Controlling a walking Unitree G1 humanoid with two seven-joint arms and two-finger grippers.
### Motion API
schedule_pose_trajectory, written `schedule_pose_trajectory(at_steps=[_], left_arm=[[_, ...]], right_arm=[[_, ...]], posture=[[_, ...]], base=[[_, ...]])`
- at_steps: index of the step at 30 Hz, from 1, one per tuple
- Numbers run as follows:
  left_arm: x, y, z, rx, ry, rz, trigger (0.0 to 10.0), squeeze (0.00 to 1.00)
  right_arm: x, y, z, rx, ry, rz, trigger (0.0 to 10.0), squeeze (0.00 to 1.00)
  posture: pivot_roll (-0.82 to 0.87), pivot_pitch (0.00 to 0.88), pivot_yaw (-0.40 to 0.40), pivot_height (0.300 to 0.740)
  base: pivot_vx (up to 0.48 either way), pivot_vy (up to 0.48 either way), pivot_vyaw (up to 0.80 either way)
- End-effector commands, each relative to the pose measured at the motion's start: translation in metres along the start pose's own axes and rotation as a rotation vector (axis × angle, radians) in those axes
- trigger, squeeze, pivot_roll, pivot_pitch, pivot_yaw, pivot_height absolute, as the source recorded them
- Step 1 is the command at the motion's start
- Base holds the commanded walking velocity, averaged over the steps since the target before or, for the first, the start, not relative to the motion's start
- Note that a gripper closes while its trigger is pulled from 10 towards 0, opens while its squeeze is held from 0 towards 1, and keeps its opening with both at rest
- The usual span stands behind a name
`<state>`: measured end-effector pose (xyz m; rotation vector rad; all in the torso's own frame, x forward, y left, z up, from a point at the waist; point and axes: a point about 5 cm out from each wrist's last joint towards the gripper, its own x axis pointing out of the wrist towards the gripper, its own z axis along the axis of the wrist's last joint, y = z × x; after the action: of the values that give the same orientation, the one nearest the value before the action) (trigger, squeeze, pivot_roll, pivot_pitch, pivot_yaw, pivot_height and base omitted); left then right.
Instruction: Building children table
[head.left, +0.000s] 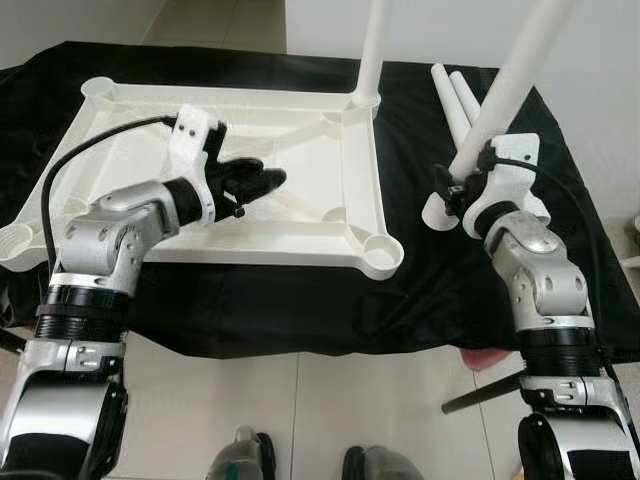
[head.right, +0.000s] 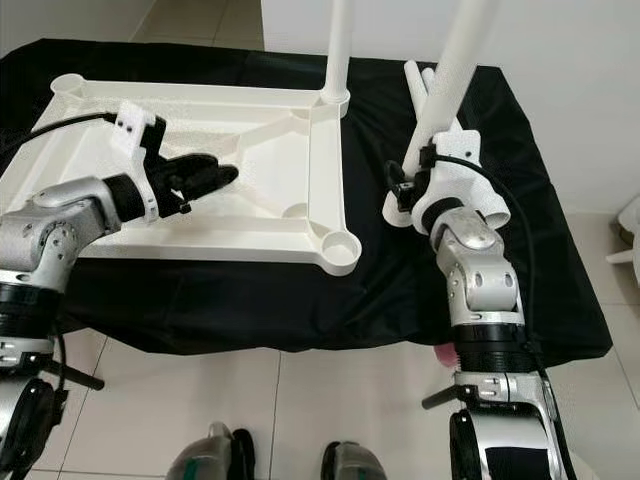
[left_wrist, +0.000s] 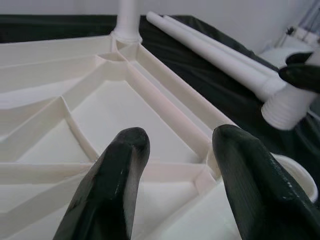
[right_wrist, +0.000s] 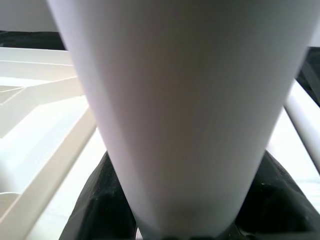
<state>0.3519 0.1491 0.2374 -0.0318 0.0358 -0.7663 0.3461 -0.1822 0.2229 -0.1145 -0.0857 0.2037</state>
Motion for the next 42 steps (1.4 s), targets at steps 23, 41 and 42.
schedule_pose_trajectory(at_steps=[23, 41, 42], left_arm=[[0.003, -0.025, 0.01, 0.243, -0.157, 0.176, 10.0, 0.0], [-0.03, -0.02, -0.004, 0.188, -0.133, 0.275, 10.0, 0.0], [-0.032, -0.028, -0.006, 0.188, -0.124, 0.232, 10.0, 0.0]], right_arm=[[-0.017, 0.049, 0.0, 0.099, -0.117, 0.207, 10.0, 0.0], [-0.024, 0.055, -0.004, 0.117, -0.097, 0.234, 10.0, 0.0], [-0.025, 0.056, -0.006, 0.12, -0.09, 0.239, 10.0, 0.0]], posture=[[0.0, 0.114, 0.0, 0.74], [0.01, 0.135, -0.005, 0.74], [0.01, 0.135, -0.005, 0.74]], base=[[0.0, 0.0, 0.0], [0.0, 0.0, 0.0], [0.0, 0.0, 0.0]])
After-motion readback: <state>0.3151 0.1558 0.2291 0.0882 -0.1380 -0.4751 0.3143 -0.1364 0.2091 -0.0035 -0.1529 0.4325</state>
